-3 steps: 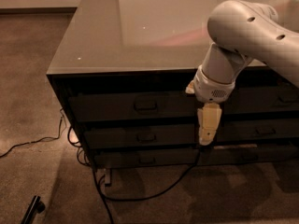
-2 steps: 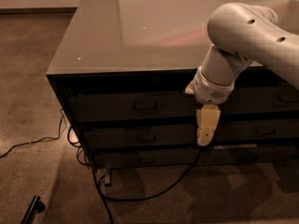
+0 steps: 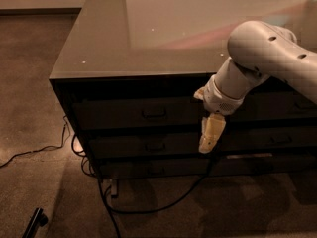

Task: Open top drawer

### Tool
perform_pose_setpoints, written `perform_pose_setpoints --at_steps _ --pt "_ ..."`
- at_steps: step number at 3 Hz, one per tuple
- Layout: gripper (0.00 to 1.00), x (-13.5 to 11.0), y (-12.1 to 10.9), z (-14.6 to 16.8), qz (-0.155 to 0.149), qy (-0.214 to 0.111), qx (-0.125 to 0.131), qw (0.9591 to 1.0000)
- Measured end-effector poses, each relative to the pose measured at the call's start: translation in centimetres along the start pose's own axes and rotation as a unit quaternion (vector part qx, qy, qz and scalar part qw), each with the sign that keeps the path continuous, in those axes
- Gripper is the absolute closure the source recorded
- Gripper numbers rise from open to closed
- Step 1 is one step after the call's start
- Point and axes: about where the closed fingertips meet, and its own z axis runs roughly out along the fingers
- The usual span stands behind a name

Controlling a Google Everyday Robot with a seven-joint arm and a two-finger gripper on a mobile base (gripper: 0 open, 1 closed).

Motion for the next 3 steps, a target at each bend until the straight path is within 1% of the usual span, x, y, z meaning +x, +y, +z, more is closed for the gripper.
perform_pose_setpoints --at_steps 1,2,3 --pt "0.00 0.0 0.0 0.0 0.000 0.000 0.000 1.0000" --pt "0.00 -0.4 -0.5 0.4 -0.016 0.011 0.010 0.9998" --pt "0.00 -1.8 -1.9 2.4 -0.052 0.039 0.027 0.9975"
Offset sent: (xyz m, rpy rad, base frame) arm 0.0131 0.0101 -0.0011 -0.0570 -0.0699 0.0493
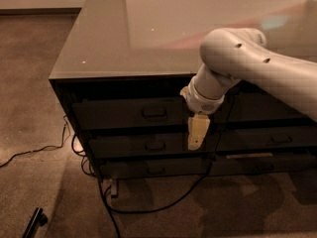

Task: Open top drawer

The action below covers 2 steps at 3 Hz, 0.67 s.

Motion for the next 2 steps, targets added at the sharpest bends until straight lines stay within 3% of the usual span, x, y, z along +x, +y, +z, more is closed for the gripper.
perform_pose_setpoints --at_steps 1,2 --pt "0.00 -0.7 -1.2 2.5 -0.029 0.032 0.011 0.9990" --pt "0.00 0.1 -3.0 4.5 -0.032 0.062 0.017 0.9974"
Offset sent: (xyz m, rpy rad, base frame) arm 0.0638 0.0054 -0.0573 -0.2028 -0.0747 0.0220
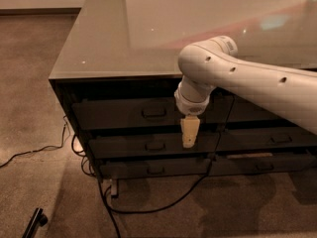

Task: Open top drawer

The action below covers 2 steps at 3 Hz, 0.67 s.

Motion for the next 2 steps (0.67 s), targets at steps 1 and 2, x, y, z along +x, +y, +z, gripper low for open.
perform_pose_setpoints --at_steps 1,2 --pt "0.00 1.7 -1.8 1.0 0.017 0.017 0.006 0.9997" --pt "0.00 3.3 -4.4 1.8 0.042 0.039 0.004 0.9983"
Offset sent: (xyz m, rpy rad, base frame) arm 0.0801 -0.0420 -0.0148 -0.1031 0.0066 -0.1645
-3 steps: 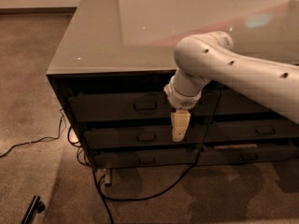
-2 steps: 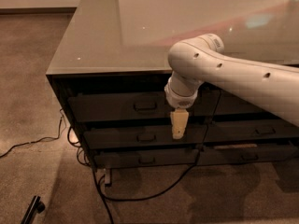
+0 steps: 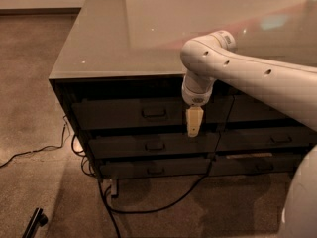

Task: Open top drawer

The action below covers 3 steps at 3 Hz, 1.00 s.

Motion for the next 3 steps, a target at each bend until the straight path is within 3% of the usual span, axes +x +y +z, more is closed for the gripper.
perform_pose_setpoints --at_steps 3 --pt "0.00 0.5 -0.5 2.4 0.031 0.000 0.005 0.9995"
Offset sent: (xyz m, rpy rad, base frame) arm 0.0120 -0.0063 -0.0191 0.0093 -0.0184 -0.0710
